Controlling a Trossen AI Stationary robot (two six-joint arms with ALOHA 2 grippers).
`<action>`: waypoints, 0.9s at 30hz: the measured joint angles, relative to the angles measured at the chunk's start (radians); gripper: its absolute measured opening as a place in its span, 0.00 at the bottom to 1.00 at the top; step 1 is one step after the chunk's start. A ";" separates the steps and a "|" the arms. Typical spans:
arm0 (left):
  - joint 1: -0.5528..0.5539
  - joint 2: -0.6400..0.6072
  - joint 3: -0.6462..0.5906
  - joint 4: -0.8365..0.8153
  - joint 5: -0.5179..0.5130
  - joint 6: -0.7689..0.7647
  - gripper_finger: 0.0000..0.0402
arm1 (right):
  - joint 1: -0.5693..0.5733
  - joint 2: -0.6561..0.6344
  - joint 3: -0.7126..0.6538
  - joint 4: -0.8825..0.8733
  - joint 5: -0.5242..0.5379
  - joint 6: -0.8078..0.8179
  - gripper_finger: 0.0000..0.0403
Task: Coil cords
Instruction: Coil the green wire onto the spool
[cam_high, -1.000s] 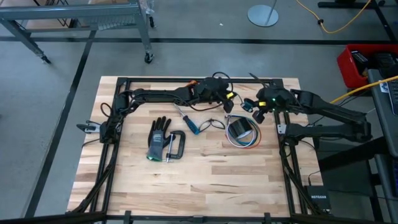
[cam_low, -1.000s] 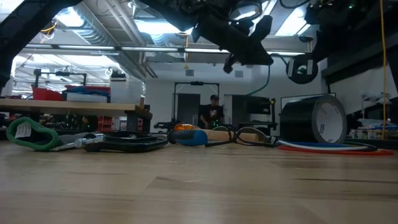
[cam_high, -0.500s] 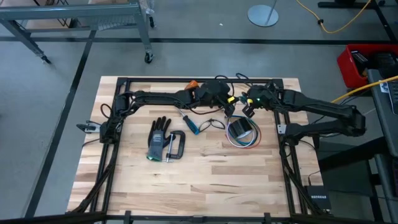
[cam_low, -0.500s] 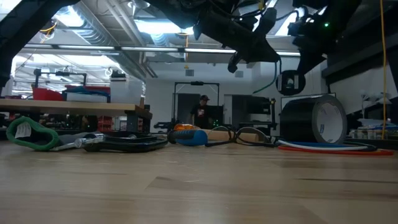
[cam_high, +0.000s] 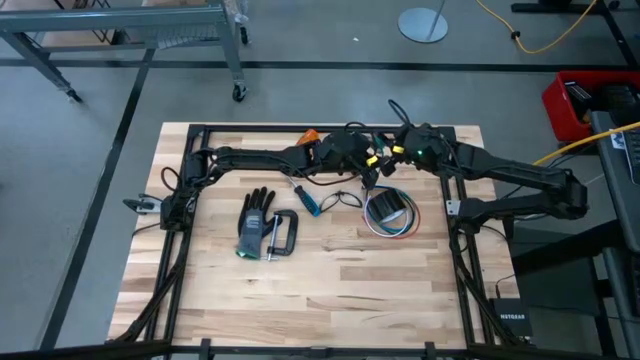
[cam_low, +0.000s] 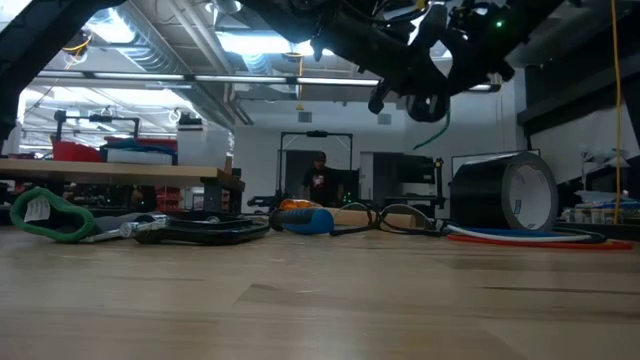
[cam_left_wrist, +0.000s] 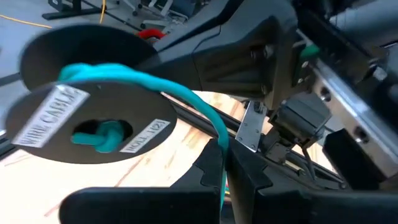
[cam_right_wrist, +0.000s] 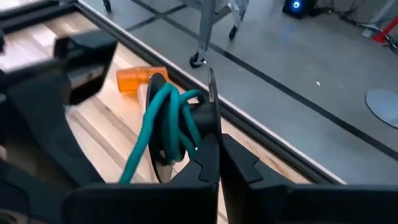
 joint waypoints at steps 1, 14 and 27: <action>0.000 0.000 0.000 0.000 0.000 0.001 0.00 | 0.000 -0.003 0.000 0.006 0.000 0.000 0.00; -0.007 0.000 0.000 -0.008 -0.005 0.264 0.08 | 0.000 -0.091 0.000 0.027 -0.008 0.010 0.00; -0.036 0.000 -0.001 0.003 -0.018 0.358 0.03 | 0.000 -0.197 0.000 0.033 -0.010 0.000 0.00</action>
